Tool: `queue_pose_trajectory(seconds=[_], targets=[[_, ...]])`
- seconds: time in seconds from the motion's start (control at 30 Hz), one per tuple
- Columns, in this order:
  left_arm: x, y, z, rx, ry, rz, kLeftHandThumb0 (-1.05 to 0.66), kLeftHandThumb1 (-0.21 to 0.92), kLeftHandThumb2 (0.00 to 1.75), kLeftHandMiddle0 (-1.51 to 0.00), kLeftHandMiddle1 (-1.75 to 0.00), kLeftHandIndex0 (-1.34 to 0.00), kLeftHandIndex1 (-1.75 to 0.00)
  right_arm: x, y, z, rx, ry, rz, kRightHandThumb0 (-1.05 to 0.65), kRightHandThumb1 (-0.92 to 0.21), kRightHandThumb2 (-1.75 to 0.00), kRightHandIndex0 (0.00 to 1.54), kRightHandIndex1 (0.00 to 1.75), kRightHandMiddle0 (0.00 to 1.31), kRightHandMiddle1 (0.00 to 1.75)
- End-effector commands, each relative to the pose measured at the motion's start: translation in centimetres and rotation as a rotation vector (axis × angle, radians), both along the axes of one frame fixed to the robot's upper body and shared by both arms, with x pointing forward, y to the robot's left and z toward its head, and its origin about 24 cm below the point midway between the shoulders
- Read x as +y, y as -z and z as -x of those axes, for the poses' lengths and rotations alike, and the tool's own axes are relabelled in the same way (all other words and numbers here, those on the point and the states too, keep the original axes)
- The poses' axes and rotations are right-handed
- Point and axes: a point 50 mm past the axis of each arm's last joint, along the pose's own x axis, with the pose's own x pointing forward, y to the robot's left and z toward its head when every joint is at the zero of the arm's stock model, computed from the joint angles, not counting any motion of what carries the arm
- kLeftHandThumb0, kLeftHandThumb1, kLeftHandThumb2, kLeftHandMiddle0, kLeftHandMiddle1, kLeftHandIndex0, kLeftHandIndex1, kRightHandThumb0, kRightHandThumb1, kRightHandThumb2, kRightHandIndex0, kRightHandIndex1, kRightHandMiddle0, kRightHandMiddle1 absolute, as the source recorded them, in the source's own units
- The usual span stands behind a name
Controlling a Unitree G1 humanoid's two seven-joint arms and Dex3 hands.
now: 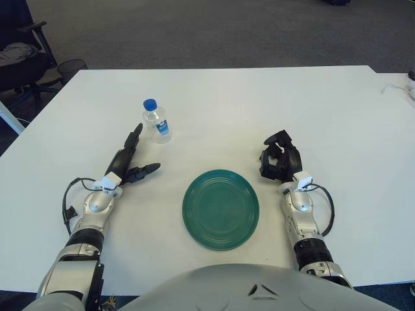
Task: Put the bottle into the plate.
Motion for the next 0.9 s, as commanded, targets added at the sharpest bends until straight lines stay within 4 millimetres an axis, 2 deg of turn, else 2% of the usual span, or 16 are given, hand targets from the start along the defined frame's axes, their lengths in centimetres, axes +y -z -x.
queue_pose_trajectory(seconds=[0.0,0.37,0.5,0.87], targets=[[-0.1,4.3,3.6,0.21,-0.092,0.02,-1.05,0.83,0.01,0.0,0.0,0.0,0.0,-1.7,7.7,6.6,0.4,0.081,-0.012,-0.01,-0.38,-1.24,0.6,1.75,0.33,1.68],[-0.6,4.0,2.5,0.164,-0.194,0.051,-1.05,0.83,0.01,0.0,0.0,0.0,0.0,-1.7,7.6,6.6,0.401,0.072,-0.026,-0.01,-0.41,-1.23,0.58,1.74,0.29,1.73],[-2.3,4.3,1.3,0.163,-0.25,0.066,-1.05,0.85,0.02,0.0,0.0,0.0,0.0,-1.7,7.7,6.6,0.402,0.072,-0.032,-0.01,-0.41,-1.22,0.58,1.74,0.28,1.74],[-3.6,4.3,0.4,0.144,-0.293,0.076,-1.05,0.91,0.04,0.0,0.0,0.0,0.0,-1.8,7.6,6.7,0.387,0.086,-0.032,-0.01,-0.41,-1.22,0.58,1.74,0.28,1.73]])
